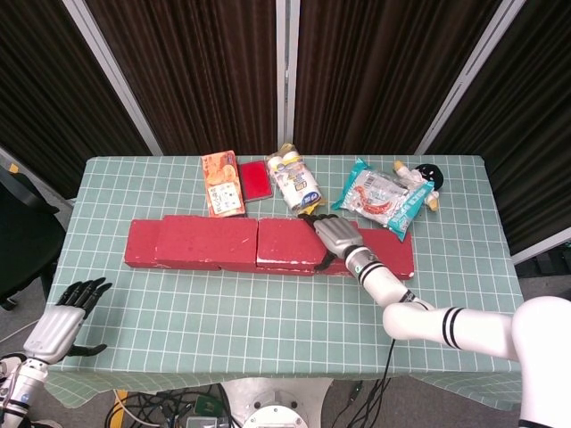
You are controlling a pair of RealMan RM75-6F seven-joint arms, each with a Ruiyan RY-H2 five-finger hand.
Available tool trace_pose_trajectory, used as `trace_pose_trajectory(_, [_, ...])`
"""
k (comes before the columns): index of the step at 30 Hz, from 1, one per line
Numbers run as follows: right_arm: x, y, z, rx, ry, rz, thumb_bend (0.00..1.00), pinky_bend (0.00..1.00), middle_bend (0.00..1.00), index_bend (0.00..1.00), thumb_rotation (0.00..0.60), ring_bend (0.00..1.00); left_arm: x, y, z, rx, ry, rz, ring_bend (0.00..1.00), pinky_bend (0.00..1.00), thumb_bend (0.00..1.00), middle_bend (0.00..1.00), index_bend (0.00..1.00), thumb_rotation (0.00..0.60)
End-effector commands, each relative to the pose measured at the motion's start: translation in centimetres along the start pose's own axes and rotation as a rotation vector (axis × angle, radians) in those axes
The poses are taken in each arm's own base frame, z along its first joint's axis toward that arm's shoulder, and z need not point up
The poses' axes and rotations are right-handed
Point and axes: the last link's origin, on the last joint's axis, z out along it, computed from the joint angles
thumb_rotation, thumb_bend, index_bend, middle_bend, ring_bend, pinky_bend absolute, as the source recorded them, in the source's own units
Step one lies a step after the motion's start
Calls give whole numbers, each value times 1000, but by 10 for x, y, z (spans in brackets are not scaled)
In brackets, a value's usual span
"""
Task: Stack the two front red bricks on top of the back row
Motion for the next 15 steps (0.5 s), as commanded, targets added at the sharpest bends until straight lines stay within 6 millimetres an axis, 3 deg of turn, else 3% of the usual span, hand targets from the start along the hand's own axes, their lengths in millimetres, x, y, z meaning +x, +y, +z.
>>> trace_pose_trajectory(1, [0,-1,1,3,-1,-1,98,118,159,31,600,100,0,0,0,1,1,0,0,0,43,0,26,600])
trace_pose_trajectory(15, [-1,-1,-1,6,-3,-4,98,118,159,28,600,100,-1,-1,0,1,-4,-3,0,0,44,0,26,600])
